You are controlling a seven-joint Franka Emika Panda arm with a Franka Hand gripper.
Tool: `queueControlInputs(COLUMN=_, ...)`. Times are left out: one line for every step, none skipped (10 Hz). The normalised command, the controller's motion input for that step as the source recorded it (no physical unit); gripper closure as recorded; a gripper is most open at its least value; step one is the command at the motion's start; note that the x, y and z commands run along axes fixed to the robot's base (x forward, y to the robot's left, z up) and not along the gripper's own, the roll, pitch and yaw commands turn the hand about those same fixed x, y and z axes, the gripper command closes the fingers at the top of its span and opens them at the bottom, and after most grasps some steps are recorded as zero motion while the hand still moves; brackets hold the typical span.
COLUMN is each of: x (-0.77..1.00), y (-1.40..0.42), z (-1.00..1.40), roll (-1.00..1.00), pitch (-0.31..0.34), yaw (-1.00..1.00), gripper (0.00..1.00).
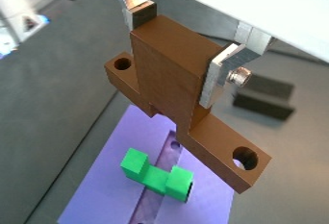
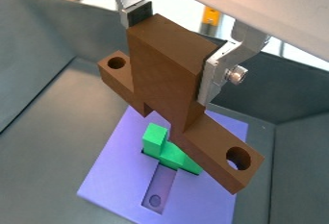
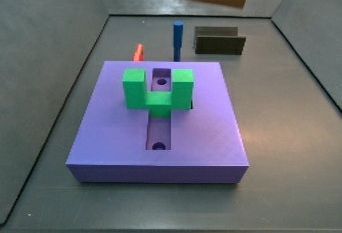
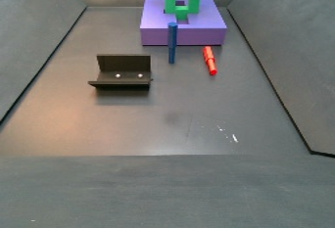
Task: Pick up the brown object. Move up. Place the brown object on the fixture. Regrasp the brown object. Move to above the board. Insert the brown object.
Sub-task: Insert the brown object.
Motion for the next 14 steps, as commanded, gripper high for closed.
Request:
queueControlInputs(x=-0.03, y=0.00, z=-0.25, roll=-0.33, pitch=-0.189, yaw=-0.76, gripper=1.00)
queueControlInputs(x=-0.14, y=0.00, z=-0.27, roll=-0.32, pitch=-0.223, yaw=-0.75, gripper=1.00)
queueControlInputs(x=-0.03, y=-0.02, z=-0.20, roll=-0.21, pitch=-0.163, yaw=-0.67, gripper=1.00)
queueControlInputs(x=-0.09, y=-0.09, z=-0.14, roll=-0.10, pitch=-0.163, yaw=-0.65, gripper=1.00)
queueControlInputs(x=-0.18, y=-0.13, z=-0.20, roll=-0.10, pitch=-0.226, yaw=-0.69, gripper=1.00)
queueControlInputs(x=-0.07, y=-0.11, z=-0.15, roll=-0.03, pitch=-0.160, yaw=-0.65, gripper=1.00)
queueControlInputs(x=-0.15, y=-0.14, z=-0.15, roll=0.00, pitch=-0.123, yaw=-0.69, gripper=1.00)
queueControlInputs(x=-0.09, y=-0.14, z=-0.19, roll=0.00, pitch=-0.109, yaw=-0.80, gripper=1.00)
queueControlInputs(x=0.00, y=-0.13, z=-0.18, roll=0.00, pitch=-0.077, yaw=-0.87, gripper=1.00)
queueControlInputs(x=0.00, y=-0.13, z=-0.15, roll=0.00, pitch=-0.087, yaw=-0.90, gripper=1.00)
queueControlInputs(x=0.28, y=0.00, z=-0.18, roll=-0.01, pitch=0.000, yaw=-0.64, gripper=1.00)
queueControlInputs(x=0.23, y=-0.09, z=-0.17, roll=0.00, pitch=0.000, yaw=-0.71, gripper=1.00)
queueControlInputs(x=0.07, y=-0.09, z=-0.18, roll=0.00, pitch=0.000, yaw=-0.75, gripper=1.00)
queueControlInputs(x=0.02, y=-0.10, z=-0.17, roll=0.00, pitch=0.000, yaw=-0.76, gripper=1.00)
